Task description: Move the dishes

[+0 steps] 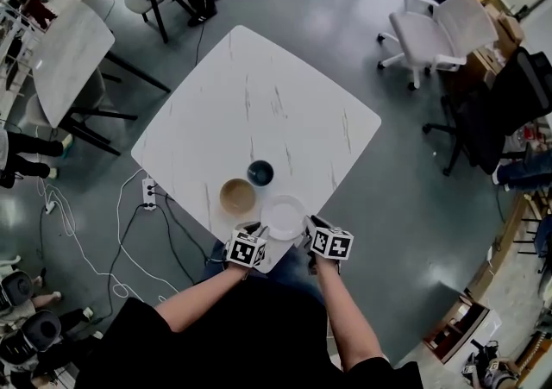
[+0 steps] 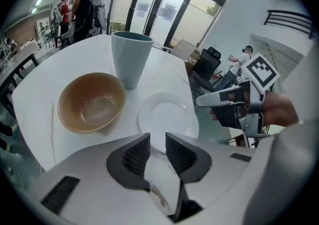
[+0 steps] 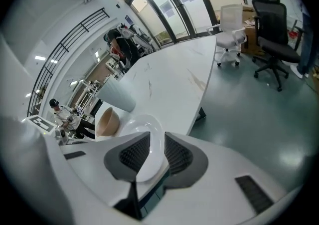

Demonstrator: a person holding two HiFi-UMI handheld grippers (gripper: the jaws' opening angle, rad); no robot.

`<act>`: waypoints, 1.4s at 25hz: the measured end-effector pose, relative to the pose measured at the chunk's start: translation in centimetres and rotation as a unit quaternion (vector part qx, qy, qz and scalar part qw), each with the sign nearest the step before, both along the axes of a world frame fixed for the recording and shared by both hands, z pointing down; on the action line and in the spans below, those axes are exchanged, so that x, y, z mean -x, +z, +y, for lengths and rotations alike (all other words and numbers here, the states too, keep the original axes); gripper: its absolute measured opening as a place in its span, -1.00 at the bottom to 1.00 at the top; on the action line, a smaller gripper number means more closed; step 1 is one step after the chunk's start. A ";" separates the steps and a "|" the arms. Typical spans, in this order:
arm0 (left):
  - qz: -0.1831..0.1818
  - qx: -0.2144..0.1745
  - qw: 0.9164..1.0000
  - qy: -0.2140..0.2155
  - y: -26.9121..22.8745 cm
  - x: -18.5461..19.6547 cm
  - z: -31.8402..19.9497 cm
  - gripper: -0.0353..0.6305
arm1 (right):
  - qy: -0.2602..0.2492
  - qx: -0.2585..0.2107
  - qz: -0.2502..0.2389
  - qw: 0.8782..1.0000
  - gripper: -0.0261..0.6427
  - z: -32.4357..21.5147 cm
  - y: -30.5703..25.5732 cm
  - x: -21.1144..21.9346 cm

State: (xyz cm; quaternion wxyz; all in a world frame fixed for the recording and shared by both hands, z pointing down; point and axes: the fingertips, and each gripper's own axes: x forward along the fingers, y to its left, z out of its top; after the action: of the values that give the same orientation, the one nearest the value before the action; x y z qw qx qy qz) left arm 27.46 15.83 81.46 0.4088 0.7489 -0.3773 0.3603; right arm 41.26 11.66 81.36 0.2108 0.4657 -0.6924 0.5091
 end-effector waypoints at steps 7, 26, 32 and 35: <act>0.053 -0.080 0.995 0.033 -6.1 0.9 0.6 -0.63 | 0.014 -0.078 -0.006 0.997 -0.68 0.3 -6.1 3.1; 0.211 -0.280 0.925 0.146 -25.9 15.3 1.1 -0.84 | 0.143 -0.289 0.149 0.935 -0.87 8.3 -25.7 23.4; 0.224 -0.323 0.913 0.112 -30.6 18.2 2.0 -0.84 | 0.143 -0.344 0.198 0.907 -0.87 9.7 -31.1 25.7; 0.226 -0.336 0.909 0.100 -31.7 18.4 2.9 -0.84 | 0.144 -0.372 0.205 0.894 -0.87 10.2 -33.2 26.1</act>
State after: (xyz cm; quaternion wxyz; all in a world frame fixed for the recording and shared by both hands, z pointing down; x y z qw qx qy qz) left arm 9.01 18.69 49.76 0.1692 0.9370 -0.2969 0.0719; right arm 15.14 21.86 48.12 0.0839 0.6987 -0.6981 0.1322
